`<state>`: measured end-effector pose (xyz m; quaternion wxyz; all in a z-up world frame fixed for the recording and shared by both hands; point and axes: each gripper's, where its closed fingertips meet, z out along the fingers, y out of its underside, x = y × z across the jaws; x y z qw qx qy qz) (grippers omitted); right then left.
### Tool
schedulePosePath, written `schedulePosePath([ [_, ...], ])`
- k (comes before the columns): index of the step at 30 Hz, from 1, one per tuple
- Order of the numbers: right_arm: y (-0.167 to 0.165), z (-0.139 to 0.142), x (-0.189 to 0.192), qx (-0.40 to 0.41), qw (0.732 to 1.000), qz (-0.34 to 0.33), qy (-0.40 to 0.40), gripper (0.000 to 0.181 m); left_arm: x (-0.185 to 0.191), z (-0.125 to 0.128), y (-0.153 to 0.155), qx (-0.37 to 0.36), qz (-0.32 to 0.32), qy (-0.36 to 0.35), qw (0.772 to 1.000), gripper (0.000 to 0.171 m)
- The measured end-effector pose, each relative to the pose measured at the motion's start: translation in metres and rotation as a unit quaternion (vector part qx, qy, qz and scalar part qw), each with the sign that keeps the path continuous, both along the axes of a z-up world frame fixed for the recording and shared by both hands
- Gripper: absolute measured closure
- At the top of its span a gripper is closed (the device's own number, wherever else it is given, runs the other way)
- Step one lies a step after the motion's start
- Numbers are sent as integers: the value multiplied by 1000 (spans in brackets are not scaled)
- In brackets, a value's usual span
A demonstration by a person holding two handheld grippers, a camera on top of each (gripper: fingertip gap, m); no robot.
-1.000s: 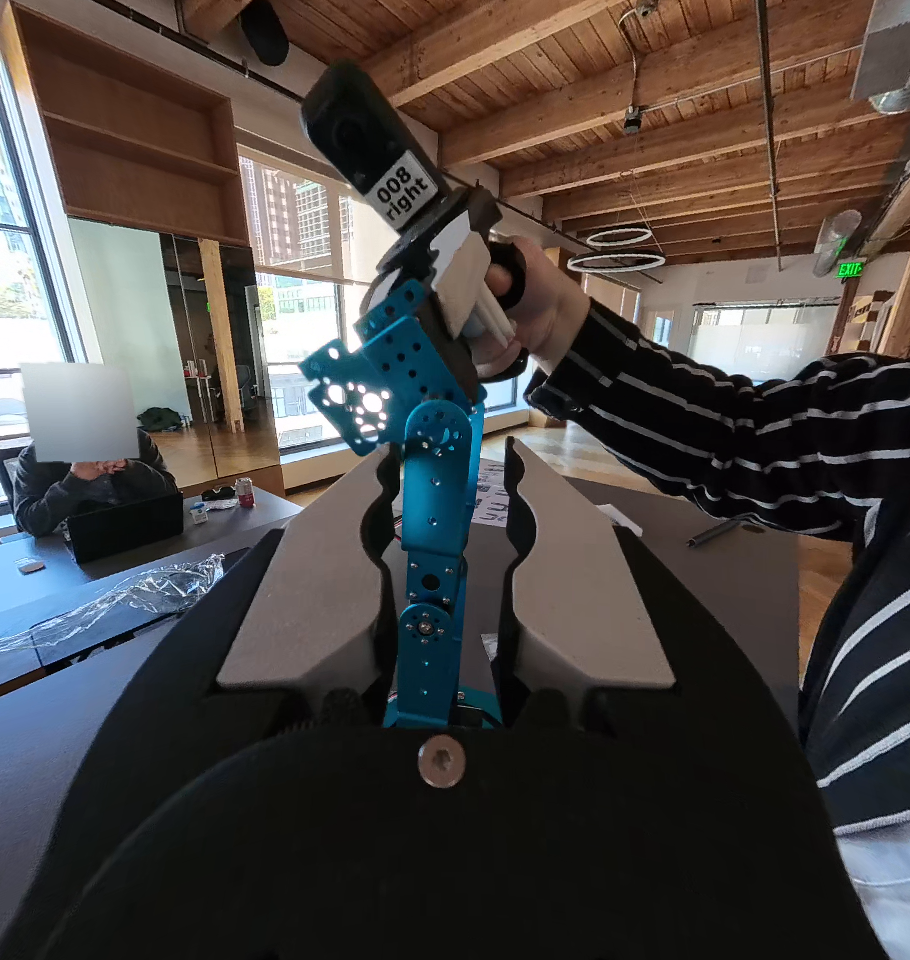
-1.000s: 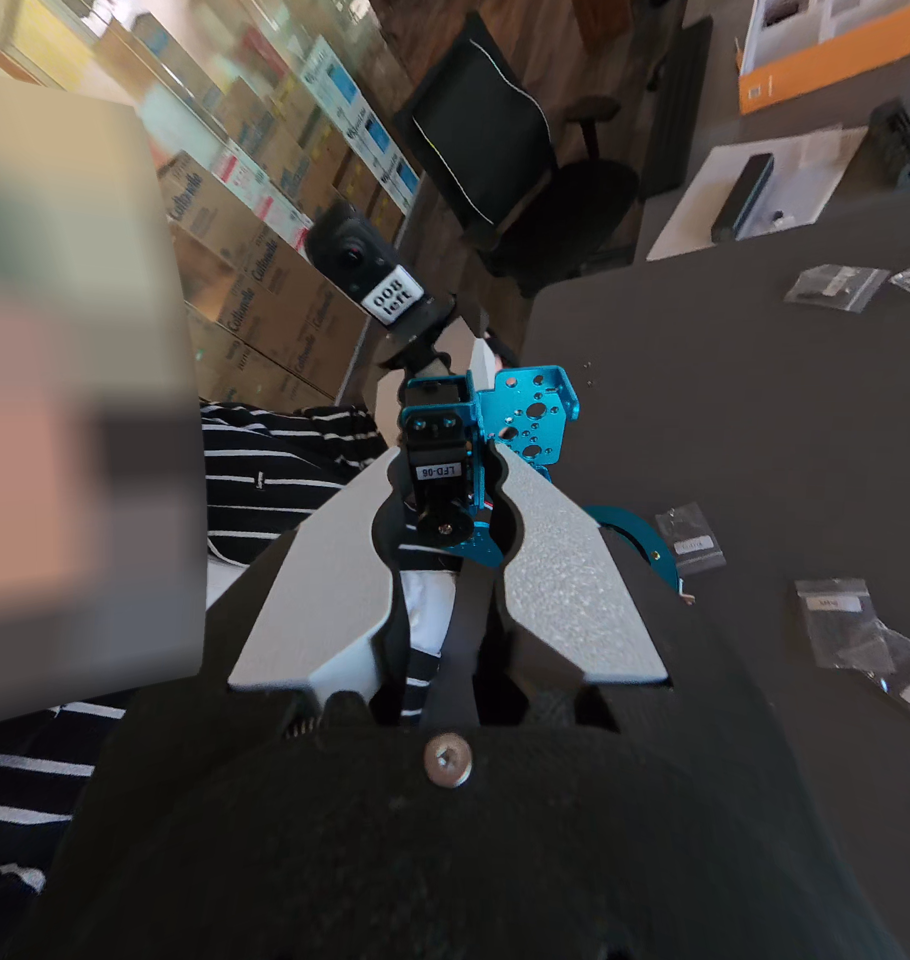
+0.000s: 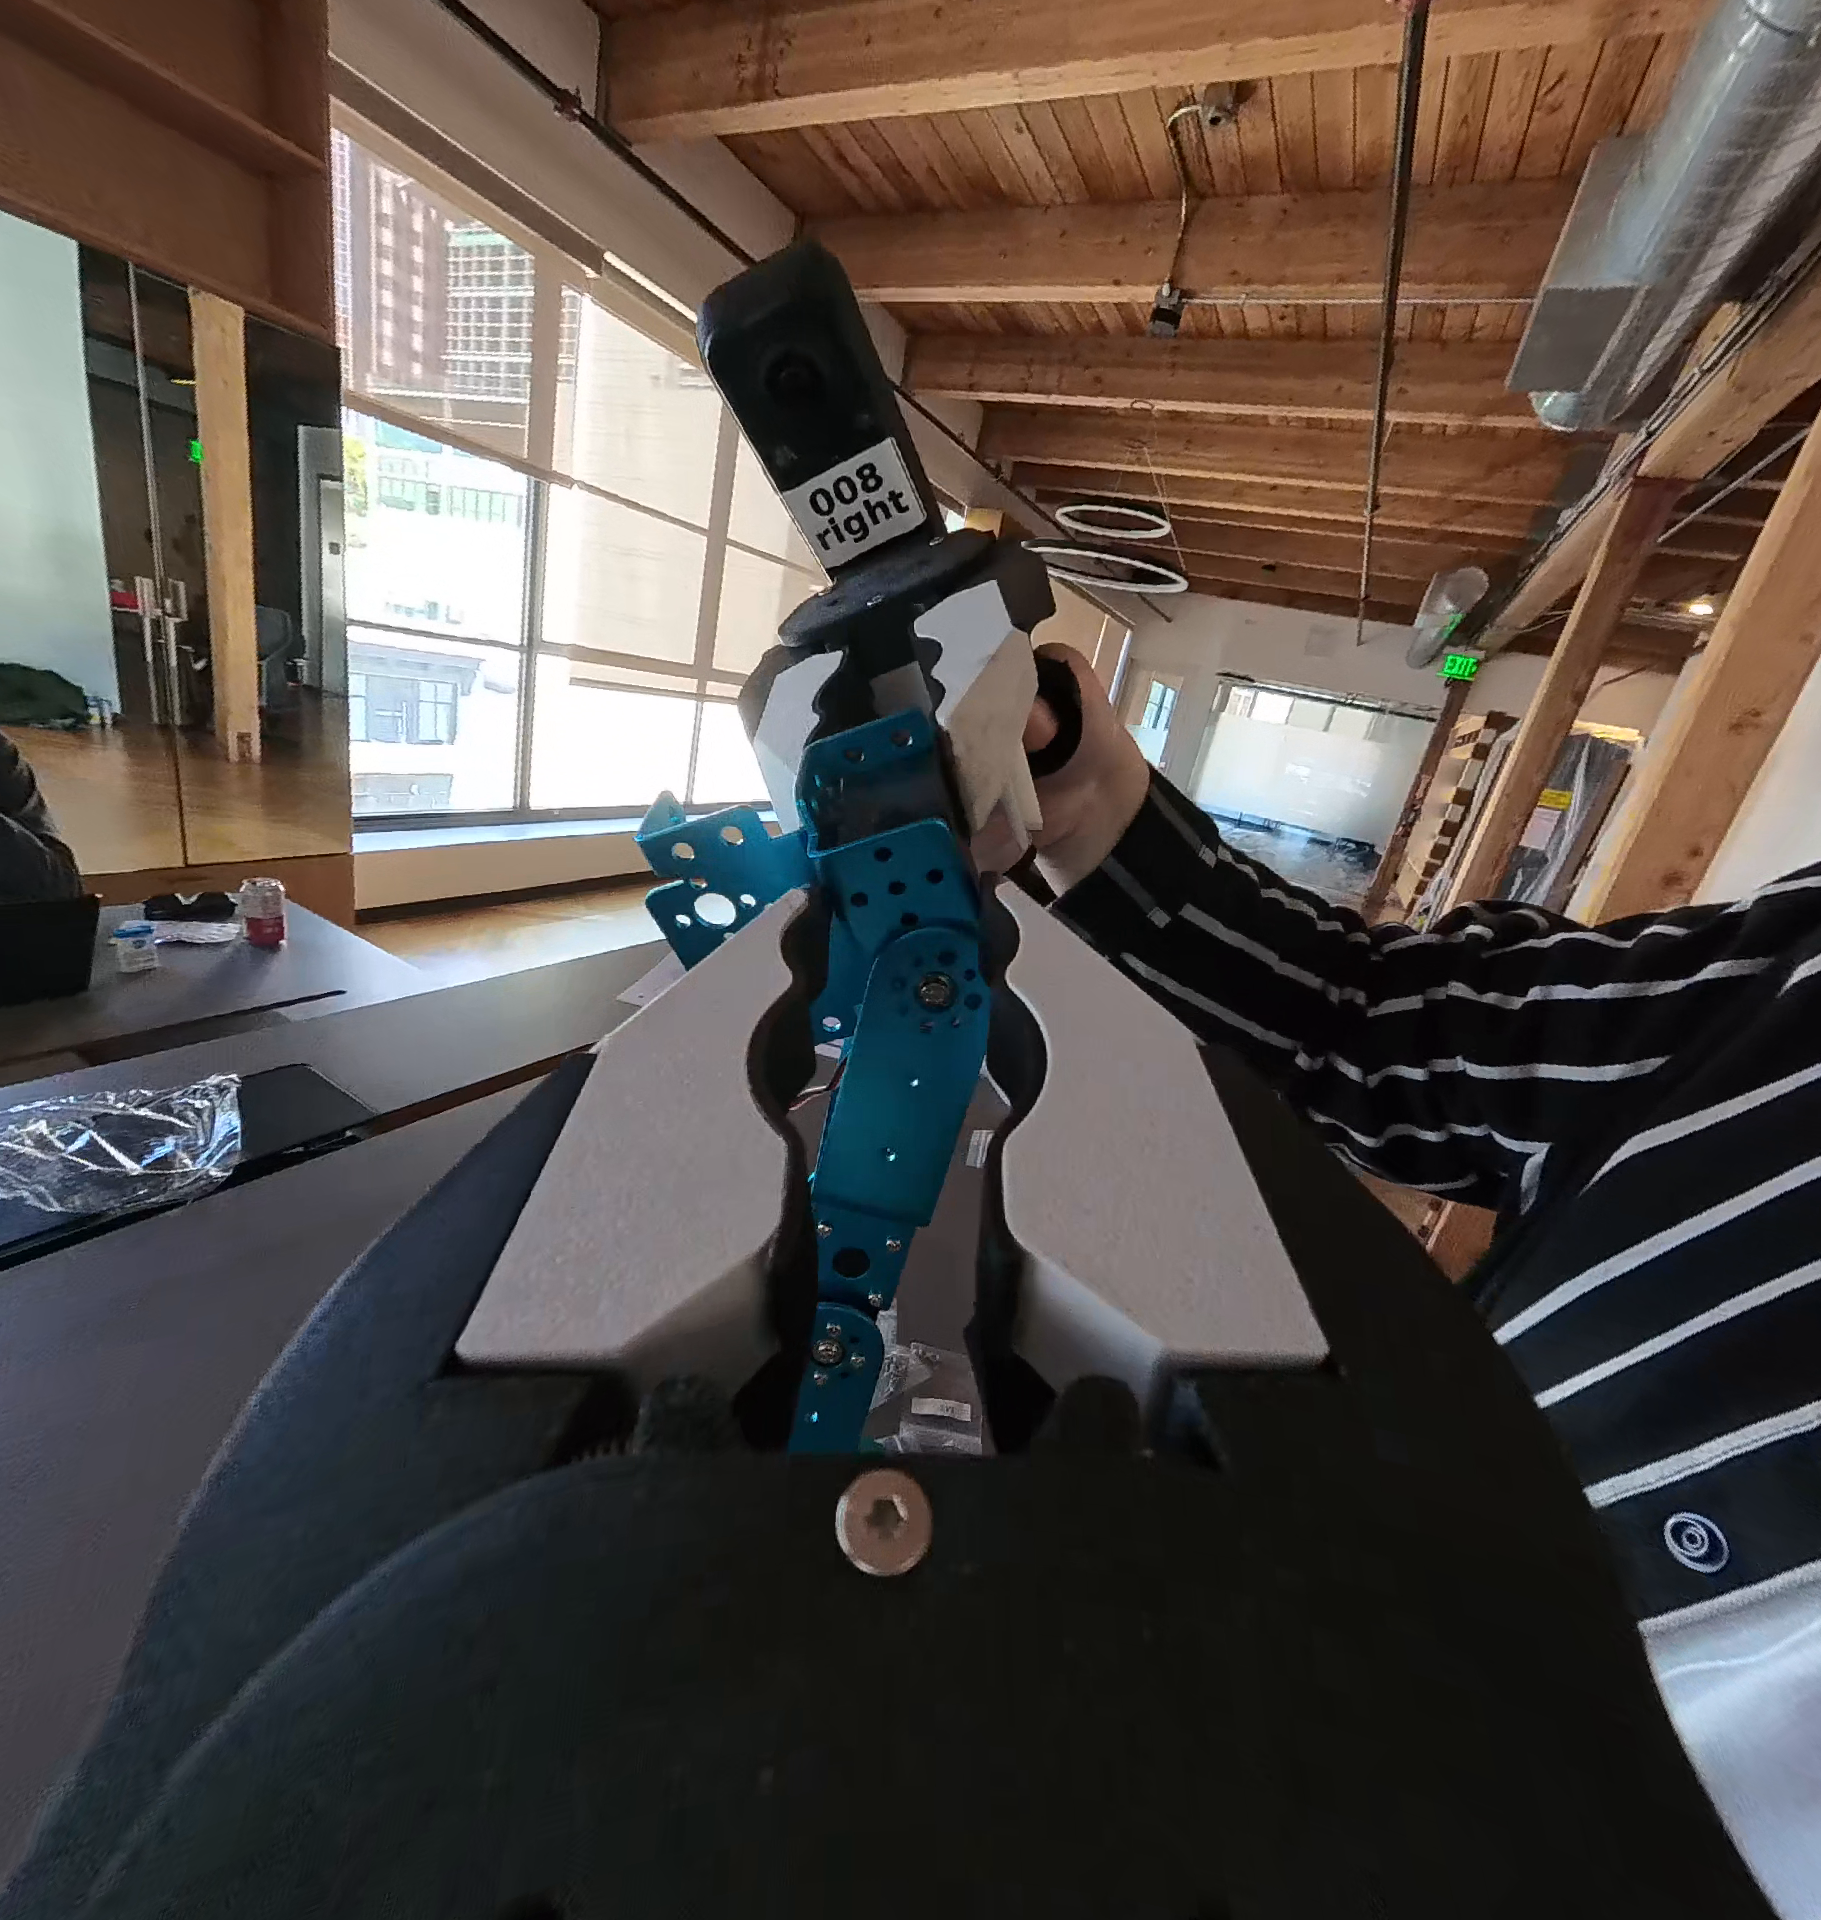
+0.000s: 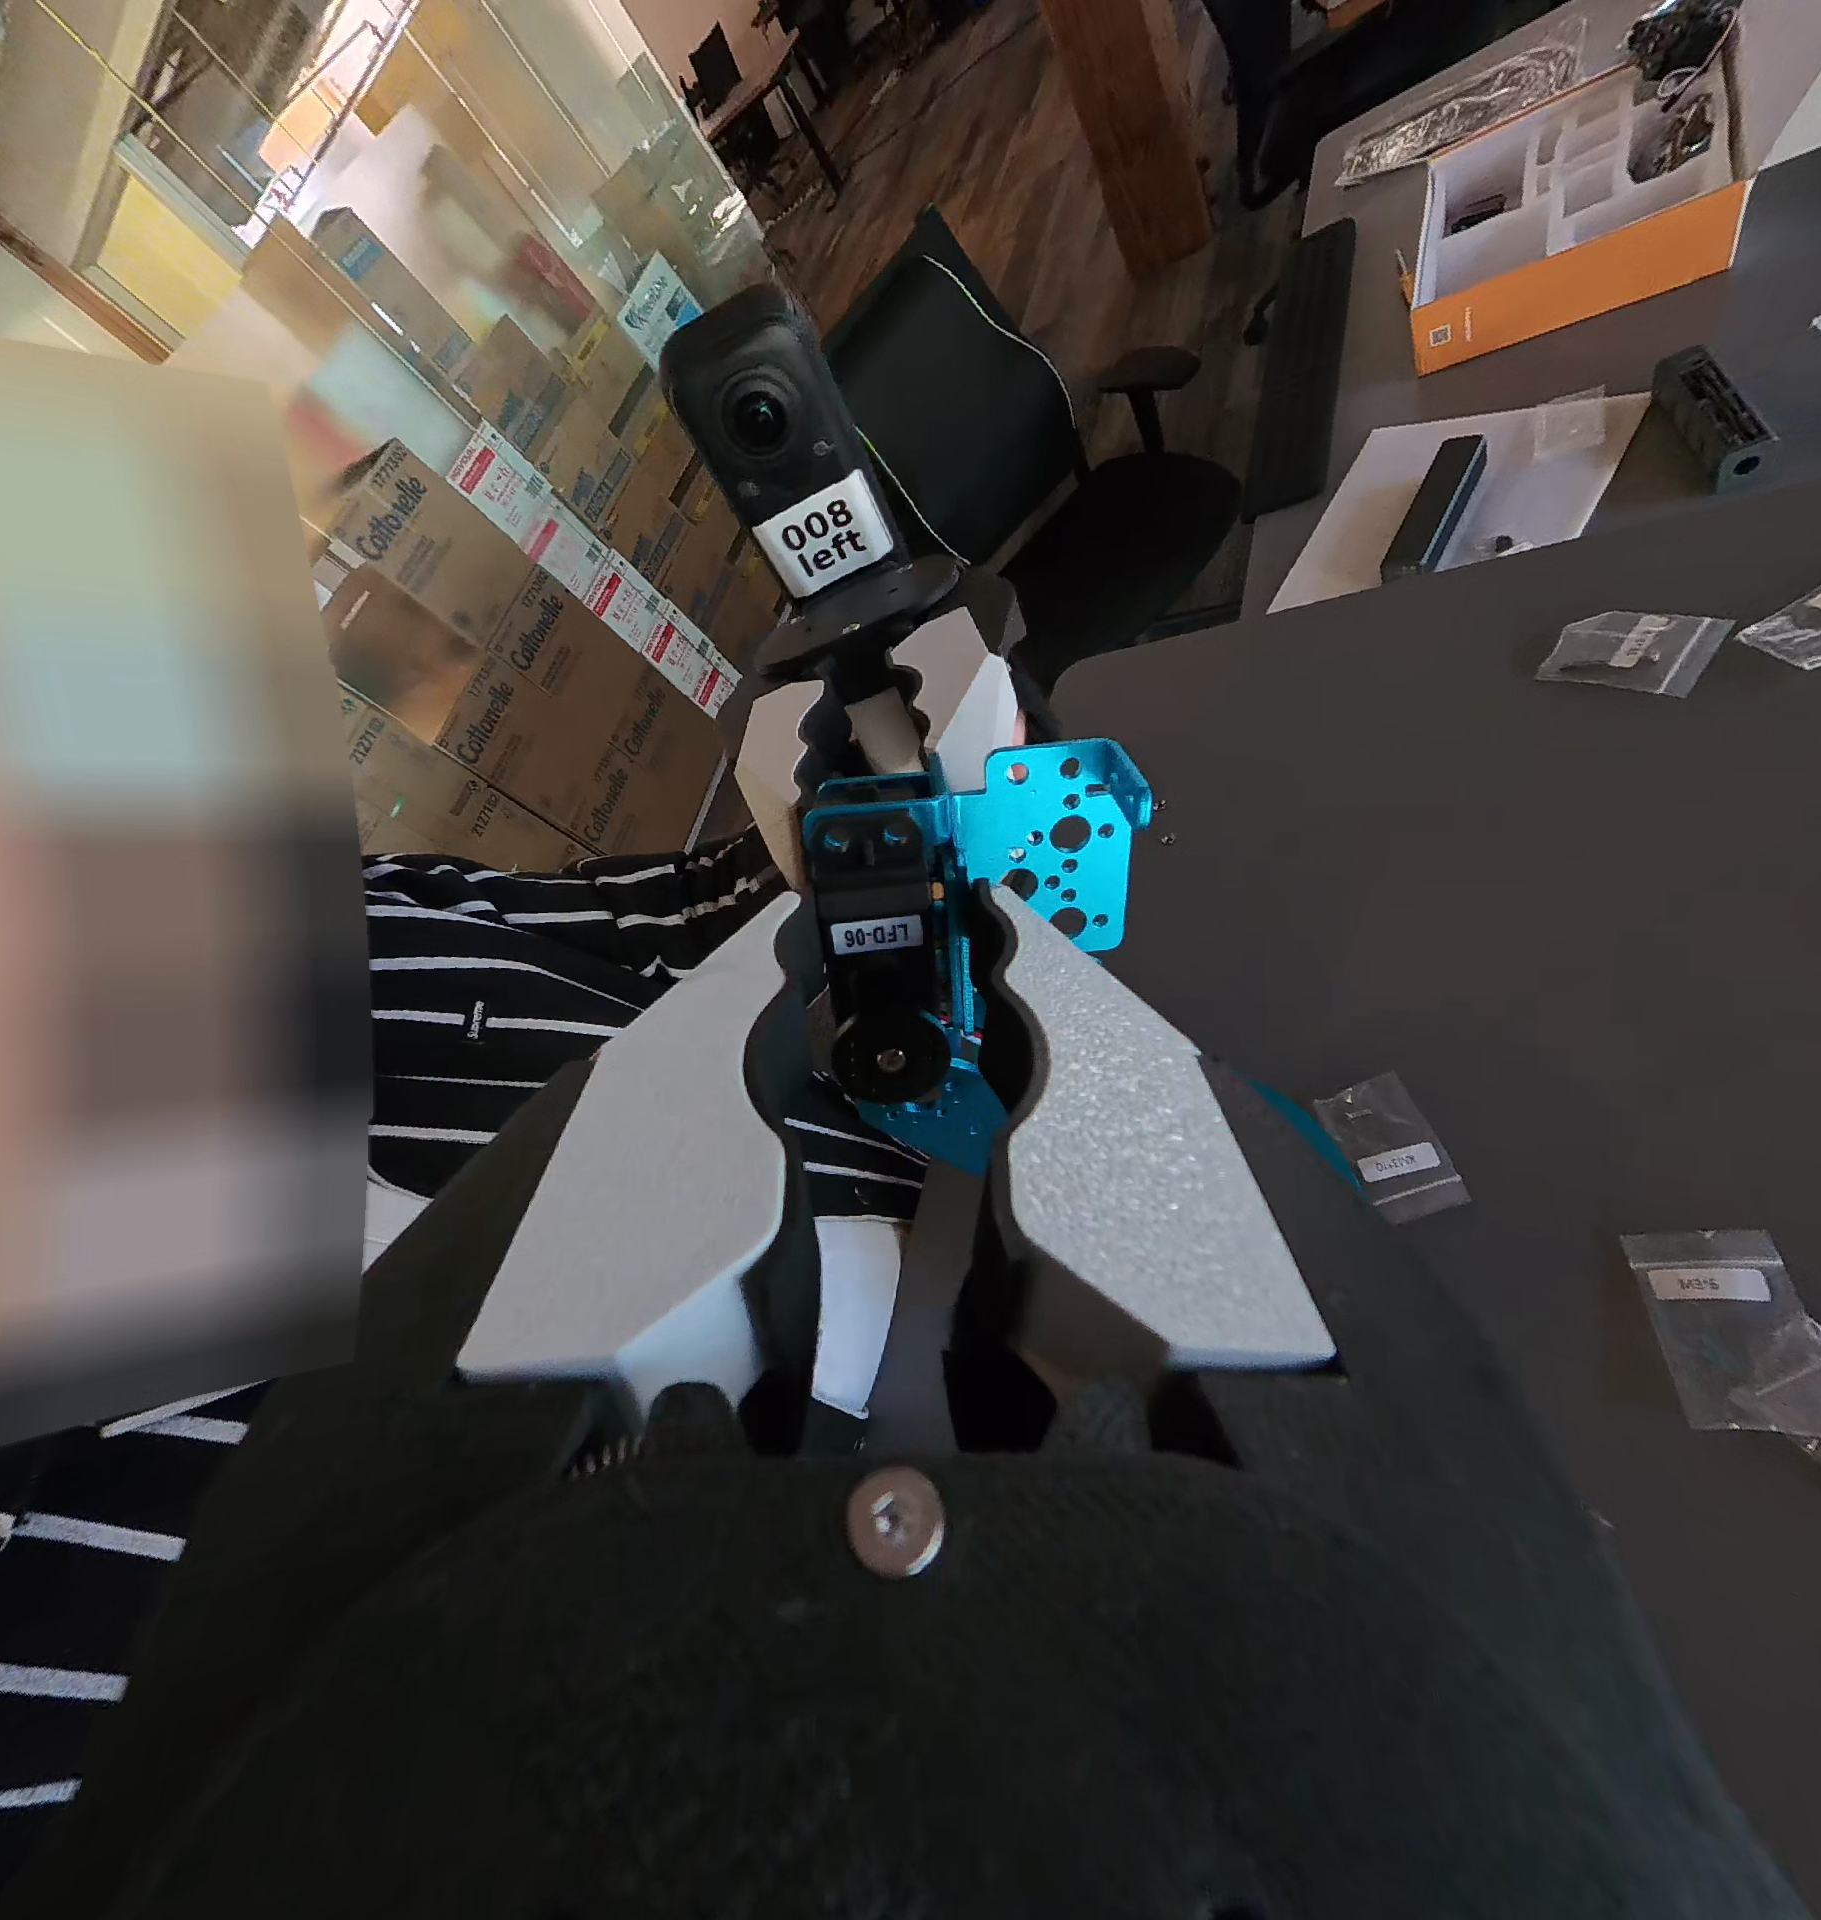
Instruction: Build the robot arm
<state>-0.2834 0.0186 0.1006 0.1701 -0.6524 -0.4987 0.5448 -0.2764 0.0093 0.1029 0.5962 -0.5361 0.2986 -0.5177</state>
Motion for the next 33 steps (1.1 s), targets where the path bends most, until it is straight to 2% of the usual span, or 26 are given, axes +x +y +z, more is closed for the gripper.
schedulePosePath([
  [5,0,0,0,7,1000,-5,1,156,0,1,0,-8,-5,-13,1000,139],
  [10,1,0,-1,8,1000,-9,2,155,0,0,2,-20,1,8,1000,145],
  [17,1,1,-3,17,1000,-15,13,156,-2,0,2,-23,-6,24,999,144],
  [19,1,1,-3,16,1000,-14,16,155,-1,-3,3,-43,-15,27,999,130],
  [24,2,1,-3,19,999,-10,27,155,-2,-5,7,-60,-17,25,998,134],
  [26,5,-3,-4,37,999,-19,19,155,0,-8,11,-71,-8,40,997,117],
  [28,11,-15,-4,70,997,-33,-5,155,1,-12,11,-80,-11,55,995,111],
  [33,13,-8,-3,18,999,-35,34,155,0,-8,10,-71,-30,45,996,135],
])
